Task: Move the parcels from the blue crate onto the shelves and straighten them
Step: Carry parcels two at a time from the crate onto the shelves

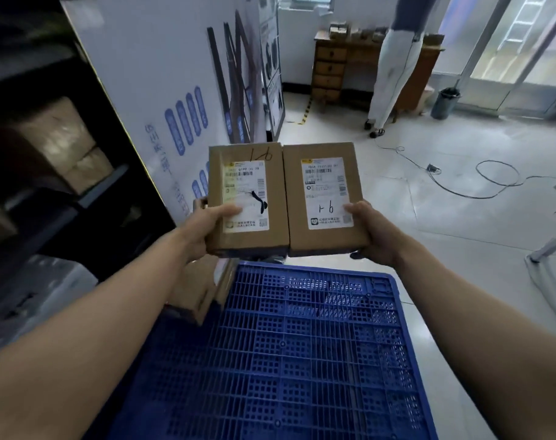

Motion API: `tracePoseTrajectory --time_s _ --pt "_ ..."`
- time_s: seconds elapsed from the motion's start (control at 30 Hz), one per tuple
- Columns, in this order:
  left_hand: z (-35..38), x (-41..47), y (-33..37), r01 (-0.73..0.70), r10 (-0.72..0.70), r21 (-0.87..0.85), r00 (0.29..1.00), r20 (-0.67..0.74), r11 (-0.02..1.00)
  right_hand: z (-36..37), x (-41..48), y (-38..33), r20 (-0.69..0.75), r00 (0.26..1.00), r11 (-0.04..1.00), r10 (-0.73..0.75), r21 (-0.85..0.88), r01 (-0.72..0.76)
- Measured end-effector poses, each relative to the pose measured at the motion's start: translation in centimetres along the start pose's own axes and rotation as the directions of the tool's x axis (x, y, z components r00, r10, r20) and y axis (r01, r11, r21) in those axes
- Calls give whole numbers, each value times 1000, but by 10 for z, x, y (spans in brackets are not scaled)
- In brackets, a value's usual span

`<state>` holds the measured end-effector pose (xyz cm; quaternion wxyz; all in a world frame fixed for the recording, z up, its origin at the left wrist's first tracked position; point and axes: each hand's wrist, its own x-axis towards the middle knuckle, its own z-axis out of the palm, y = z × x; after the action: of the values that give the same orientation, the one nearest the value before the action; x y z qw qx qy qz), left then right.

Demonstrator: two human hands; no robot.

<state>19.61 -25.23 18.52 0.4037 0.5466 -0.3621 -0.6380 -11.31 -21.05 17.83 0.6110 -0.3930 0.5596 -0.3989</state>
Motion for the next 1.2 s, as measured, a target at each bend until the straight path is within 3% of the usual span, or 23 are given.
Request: tracePoseTrajectory --time_s 0.17,0.3,0.47,0.57,0.67,0.8,0.9,1.0,1.2 --pt "-59 -79 32 -121 104 -124 985 -140 985 68 -14 -46 159 982 995 -100 -9 103" --pt "-105 -164 35 -235 167 -203 939 -301 951 143 -19 -74 342 936 995 -82 -19 94" --pt "-150 -283 10 -345 129 -265 793 -595 900 246 -47 -82 585 810 986 -37 -113 127" --pt "-166 -365 -12 -437 143 -245 683 -716 865 310 -83 -79 732 681 976 -10 -141 165" --pt "-180 -452 -38 -520 139 -205 548 -825 829 376 -132 -74 864 502 965 31 -157 210" --pt "-184 -570 -87 -617 75 -130 295 -953 777 461 -221 -54 950 288 939 123 -205 275" --pt "-172 -657 -128 -670 1 -57 86 -996 740 511 -301 -24 971 111 928 210 -234 289" --pt "-150 -741 -174 -710 -47 19 -73 -996 704 546 -387 14 961 -72 909 268 -227 350" --pt "-97 -886 -260 -731 -173 119 -312 -934 672 577 -560 83 870 -318 875 378 -223 431"
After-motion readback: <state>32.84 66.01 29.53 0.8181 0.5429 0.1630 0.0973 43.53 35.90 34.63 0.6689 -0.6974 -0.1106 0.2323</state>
